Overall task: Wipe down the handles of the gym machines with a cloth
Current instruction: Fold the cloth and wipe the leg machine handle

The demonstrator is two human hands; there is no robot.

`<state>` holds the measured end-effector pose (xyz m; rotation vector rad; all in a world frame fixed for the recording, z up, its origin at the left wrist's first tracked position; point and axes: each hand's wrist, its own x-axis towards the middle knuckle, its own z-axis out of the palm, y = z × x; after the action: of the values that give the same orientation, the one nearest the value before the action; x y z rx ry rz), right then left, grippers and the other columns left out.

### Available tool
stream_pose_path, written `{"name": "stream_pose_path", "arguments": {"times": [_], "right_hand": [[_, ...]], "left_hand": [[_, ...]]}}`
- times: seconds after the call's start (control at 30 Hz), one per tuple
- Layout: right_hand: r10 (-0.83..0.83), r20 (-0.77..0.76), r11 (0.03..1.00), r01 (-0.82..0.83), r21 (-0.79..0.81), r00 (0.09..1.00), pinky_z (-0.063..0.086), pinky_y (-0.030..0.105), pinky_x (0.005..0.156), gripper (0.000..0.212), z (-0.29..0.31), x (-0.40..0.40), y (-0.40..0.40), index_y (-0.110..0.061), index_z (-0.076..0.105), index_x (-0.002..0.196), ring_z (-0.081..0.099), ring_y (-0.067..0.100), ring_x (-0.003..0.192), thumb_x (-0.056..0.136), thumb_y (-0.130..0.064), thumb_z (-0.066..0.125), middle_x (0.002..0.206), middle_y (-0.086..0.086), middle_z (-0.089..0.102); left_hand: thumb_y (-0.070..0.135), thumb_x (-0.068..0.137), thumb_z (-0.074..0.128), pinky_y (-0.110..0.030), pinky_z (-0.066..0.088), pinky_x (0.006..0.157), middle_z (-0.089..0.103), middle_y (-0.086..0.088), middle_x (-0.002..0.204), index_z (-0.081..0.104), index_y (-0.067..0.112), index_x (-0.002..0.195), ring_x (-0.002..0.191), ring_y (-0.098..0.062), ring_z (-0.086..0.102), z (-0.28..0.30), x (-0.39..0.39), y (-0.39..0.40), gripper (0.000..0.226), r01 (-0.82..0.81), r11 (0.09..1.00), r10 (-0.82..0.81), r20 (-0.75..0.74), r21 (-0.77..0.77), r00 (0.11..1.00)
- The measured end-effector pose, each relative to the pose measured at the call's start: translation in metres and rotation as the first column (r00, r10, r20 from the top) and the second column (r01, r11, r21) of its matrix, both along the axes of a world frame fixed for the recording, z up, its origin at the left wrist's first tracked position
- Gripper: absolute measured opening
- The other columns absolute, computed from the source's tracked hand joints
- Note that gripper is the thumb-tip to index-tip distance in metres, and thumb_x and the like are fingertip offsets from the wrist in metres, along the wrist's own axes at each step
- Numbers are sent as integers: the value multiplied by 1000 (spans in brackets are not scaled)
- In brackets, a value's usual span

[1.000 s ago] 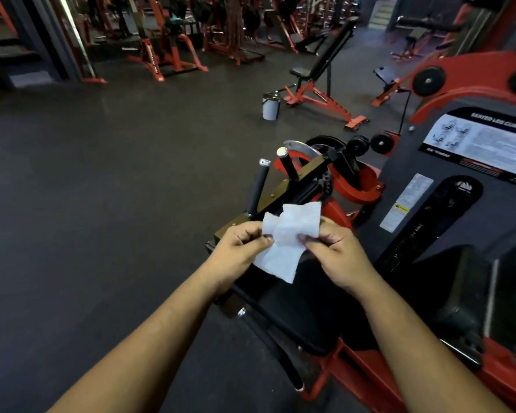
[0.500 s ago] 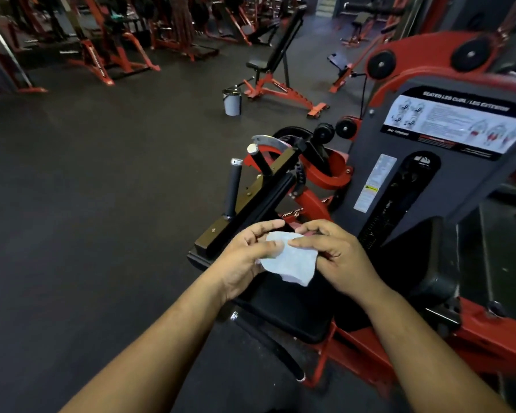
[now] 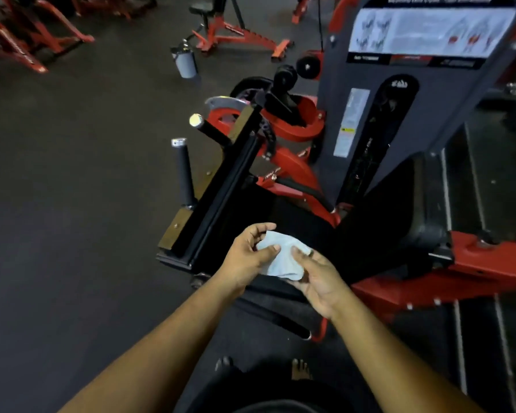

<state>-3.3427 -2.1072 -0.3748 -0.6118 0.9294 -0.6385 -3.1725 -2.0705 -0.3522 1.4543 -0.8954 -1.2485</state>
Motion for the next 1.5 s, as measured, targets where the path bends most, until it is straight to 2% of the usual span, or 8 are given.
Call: {"name": "stream_pose_path", "arguments": {"times": [0.17,0.27,0.53,0.73,0.83,0.9,1.2,1.5], "right_hand": [[-290,-163,948,307,88,943,54,49,100,12,-52,0,20,-13,71,105,72,28,103,94,-10,67,105,10,78],[-383,-313,912,410,21,869,52,51,104,22,-93,-3,41,-8,71,113,70,33,110,92,-15,68,109,13,77],[-268,-815,956,245,-160,513,48,15,70,25,-226,12,111,-24,62,127,68,13,90,102,-26,59,103,-9,66],[-190,-919,980,5,-201,344,42,36,114,49,-312,23,104,-28,59,141,52,19,136,100,-3,49,142,0,60],[-262,-927,948,-108,-299,267,24,49,125,55,-355,30,87,-22,57,144,36,26,149,95,3,52,153,7,50],[-272,-884,921,-164,-354,379,26,48,123,57,-372,46,78,-24,54,145,34,21,149,95,3,55,154,4,48],[-286,-876,695,-545,-469,389,40,51,109,35,-422,62,95,-17,66,123,59,27,116,89,-17,69,123,5,67],[-340,-819,714,-440,-545,463,31,54,120,41,-426,41,97,-11,63,133,54,28,132,93,-2,61,134,10,64]], "left_hand": [[9,96,71,-24,54,82,63,0,99,61,13,128,87,-12,62,-56,4,-12,33,212,968,-233,173,134,957],[27,95,74,-37,53,102,66,3,118,62,20,130,108,-8,67,-111,22,-7,37,371,895,-437,313,249,843],[60,94,41,-44,50,93,62,-5,133,61,21,135,119,-31,61,-265,86,12,60,657,524,-684,727,542,-53],[57,98,47,-44,47,95,55,-4,147,49,19,148,127,-28,56,-340,100,-7,63,693,382,-590,739,611,-325],[62,100,27,-45,46,93,53,-4,149,46,20,151,126,-27,55,-374,103,-19,69,697,343,-558,734,630,-388],[59,101,21,-46,47,91,59,-6,141,54,17,145,122,-28,56,-385,109,-22,68,714,318,-522,744,624,-417],[58,100,26,-53,44,96,58,-8,141,55,18,146,124,-32,52,-396,113,-13,67,740,379,-455,808,556,-374],[58,101,24,-52,41,96,57,-10,141,54,18,145,124,-32,50,-393,113,-14,67,714,379,-459,790,589,-408]]}}
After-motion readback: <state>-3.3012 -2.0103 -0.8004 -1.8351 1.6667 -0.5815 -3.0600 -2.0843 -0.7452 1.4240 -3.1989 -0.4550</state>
